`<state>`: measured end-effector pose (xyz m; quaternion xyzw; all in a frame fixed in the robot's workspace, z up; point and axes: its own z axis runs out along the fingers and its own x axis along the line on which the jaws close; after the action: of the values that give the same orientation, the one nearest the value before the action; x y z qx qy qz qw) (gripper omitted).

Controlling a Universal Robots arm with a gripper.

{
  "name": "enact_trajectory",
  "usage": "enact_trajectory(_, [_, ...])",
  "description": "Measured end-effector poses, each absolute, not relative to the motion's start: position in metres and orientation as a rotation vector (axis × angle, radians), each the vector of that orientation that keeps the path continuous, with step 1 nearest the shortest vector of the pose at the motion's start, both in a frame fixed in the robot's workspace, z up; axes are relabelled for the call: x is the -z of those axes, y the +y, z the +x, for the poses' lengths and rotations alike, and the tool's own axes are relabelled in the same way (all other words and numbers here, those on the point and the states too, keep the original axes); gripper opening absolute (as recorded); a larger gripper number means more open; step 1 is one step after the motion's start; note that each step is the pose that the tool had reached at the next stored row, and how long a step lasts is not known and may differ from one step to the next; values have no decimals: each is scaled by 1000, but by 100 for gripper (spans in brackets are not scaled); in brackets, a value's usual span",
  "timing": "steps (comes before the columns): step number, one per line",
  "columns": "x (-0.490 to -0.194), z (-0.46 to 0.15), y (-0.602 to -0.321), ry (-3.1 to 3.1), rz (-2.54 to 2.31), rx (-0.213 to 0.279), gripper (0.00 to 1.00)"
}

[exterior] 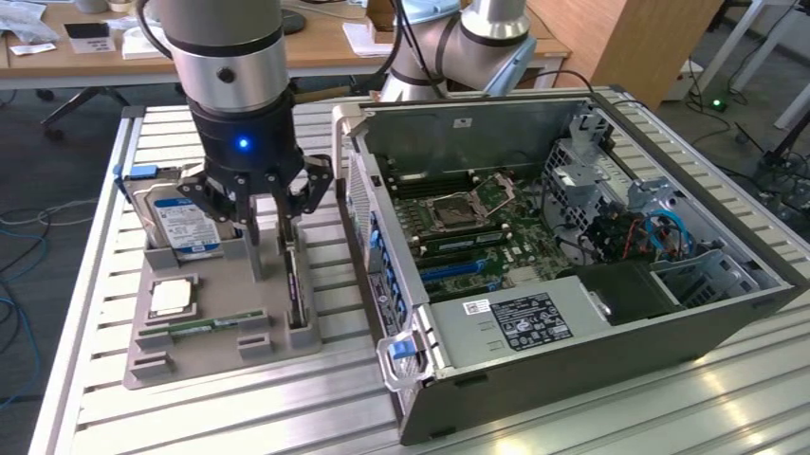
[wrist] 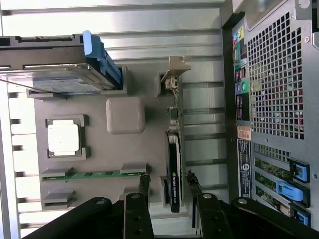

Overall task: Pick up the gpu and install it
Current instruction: 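Pick up the gpu and move the gpu toward the slot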

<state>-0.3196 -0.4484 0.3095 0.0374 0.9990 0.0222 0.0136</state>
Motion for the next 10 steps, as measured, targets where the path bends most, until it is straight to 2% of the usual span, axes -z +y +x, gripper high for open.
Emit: enact_trajectory(10, [-294,-315,-448,3111,116,-69,42])
